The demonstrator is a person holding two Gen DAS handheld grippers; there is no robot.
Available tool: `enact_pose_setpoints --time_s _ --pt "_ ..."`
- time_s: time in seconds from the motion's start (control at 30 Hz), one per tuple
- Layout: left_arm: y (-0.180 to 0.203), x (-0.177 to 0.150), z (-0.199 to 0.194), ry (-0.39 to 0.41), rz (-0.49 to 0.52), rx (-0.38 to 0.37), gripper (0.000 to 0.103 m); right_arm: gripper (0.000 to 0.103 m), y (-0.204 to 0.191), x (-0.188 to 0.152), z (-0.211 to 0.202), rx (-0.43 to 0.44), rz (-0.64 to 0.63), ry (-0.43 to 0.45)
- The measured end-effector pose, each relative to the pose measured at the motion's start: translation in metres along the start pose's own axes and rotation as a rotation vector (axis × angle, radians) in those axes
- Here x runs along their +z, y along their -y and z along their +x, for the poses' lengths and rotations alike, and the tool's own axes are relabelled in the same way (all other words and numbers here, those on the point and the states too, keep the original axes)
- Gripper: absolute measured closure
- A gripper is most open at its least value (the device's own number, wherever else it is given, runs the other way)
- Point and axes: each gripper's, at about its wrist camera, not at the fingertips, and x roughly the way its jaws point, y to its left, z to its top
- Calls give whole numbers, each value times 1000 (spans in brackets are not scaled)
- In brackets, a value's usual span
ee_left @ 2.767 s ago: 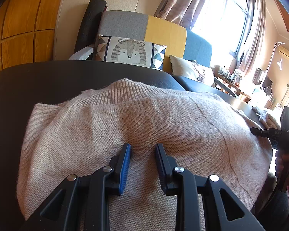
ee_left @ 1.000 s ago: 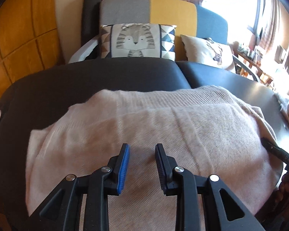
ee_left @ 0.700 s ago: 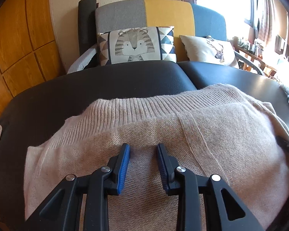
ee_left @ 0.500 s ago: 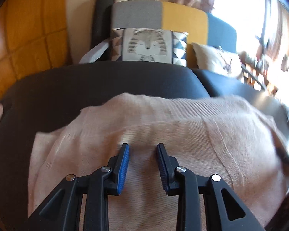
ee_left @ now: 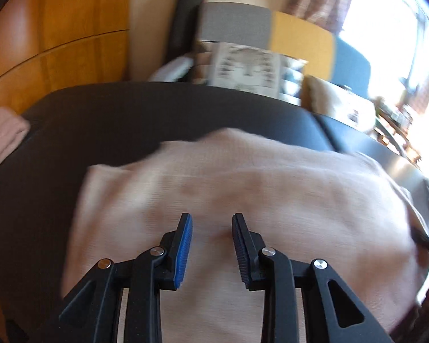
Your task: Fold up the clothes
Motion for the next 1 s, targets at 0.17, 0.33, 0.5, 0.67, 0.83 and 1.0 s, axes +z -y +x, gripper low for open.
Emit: enact_pose_setpoints --time_s 0.17,0.33,0.5,0.67,0.83,1.0 --pt "65 4 -10 61 185 -69 73 79 8 4 -4 50 119 -18" --pt "86 1 8 42 260 -41 73 79 8 6 -9 73 149 -14" --pt "83 -3 16 46 248 -61 73 80 -2 16 -17 114 164 -2" --pt "76 -4 18 42 220 -96 73 80 -16 29 -22 171 214 -12" --pt "60 -2 16 35 156 -159 73 80 -42 37 -30 208 223 -19" --pt "29 -9 -11 79 104 -118 73 80 -74 45 -37 244 222 -23"
